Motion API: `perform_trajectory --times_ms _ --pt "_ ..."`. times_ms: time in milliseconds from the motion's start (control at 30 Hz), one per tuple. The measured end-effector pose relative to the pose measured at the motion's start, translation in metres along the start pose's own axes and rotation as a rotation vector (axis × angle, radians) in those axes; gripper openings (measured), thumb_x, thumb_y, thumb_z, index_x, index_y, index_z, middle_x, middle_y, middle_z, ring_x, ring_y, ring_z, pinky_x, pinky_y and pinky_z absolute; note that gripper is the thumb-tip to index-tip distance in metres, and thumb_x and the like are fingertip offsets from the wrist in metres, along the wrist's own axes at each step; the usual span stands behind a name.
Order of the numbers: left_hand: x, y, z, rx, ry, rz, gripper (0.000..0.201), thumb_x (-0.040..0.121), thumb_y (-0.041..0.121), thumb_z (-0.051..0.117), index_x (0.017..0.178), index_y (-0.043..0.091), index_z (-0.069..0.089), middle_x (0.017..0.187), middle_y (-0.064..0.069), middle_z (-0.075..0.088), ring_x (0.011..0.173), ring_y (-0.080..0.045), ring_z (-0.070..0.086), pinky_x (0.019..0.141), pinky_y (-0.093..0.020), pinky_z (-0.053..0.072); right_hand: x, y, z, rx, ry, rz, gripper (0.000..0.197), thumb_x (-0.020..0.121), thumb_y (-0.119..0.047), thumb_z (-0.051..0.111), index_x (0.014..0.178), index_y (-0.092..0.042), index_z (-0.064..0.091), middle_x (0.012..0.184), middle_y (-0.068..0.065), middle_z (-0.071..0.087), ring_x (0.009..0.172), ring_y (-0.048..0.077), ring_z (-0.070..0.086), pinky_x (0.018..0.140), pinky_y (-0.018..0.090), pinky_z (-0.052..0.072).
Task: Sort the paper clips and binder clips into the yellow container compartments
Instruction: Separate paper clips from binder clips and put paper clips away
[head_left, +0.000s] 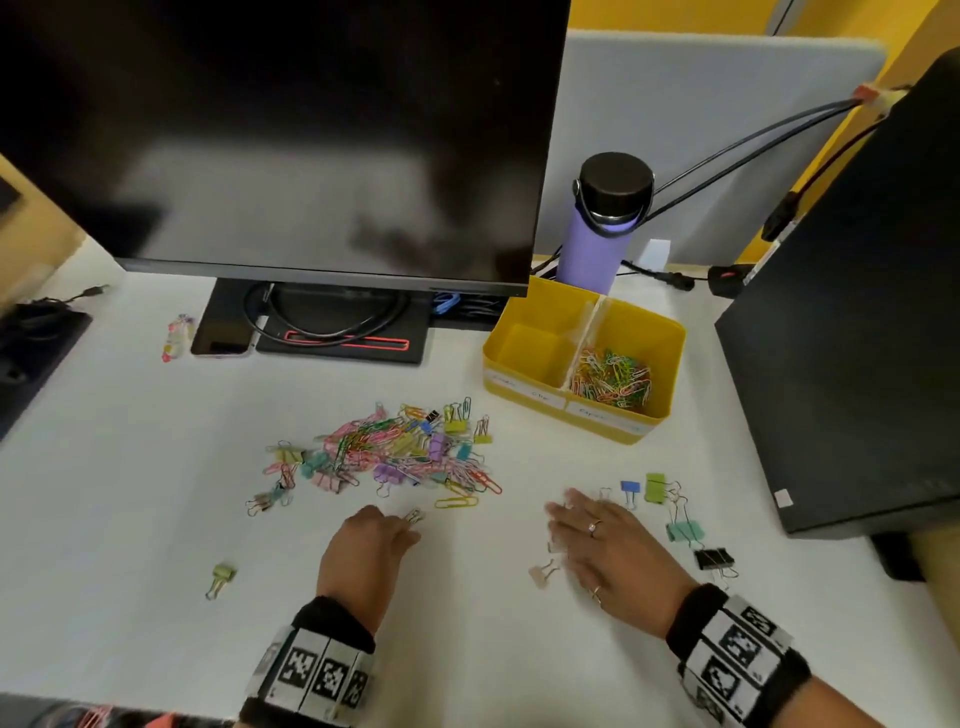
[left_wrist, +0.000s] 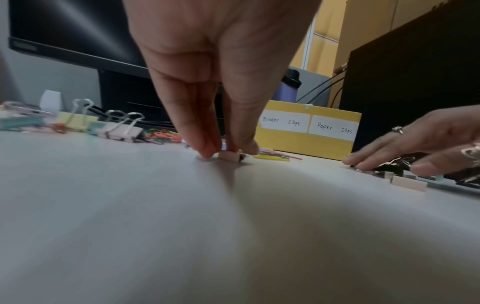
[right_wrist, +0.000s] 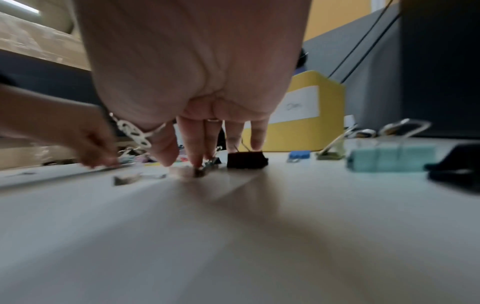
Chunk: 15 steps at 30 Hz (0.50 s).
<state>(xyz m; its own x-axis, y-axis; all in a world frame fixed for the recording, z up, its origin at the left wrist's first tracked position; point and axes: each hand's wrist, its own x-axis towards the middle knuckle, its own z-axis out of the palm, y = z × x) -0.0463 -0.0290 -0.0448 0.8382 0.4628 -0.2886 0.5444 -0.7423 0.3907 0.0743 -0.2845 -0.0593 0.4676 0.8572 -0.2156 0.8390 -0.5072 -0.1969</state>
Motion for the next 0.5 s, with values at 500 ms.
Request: perform_trajectory --times_ms 500 --pt "0.051 0.007 -0.017 0.071 0.047 0.112 0.019 0.089 0.019 0.056 0.098 0.014 0.072 0.107 -0.009 0.058 0.105 -0.027 0.053 0.083 -0.033 0.047 0.084 -0.065 -0.010 0.207 -0.057 -0.002 0.033 0.086 -0.013 0.039 0.108 -0.003 0.061 0.124 0.016 0.057 0.120 0.032 0.049 0.097 0.041 0.046"
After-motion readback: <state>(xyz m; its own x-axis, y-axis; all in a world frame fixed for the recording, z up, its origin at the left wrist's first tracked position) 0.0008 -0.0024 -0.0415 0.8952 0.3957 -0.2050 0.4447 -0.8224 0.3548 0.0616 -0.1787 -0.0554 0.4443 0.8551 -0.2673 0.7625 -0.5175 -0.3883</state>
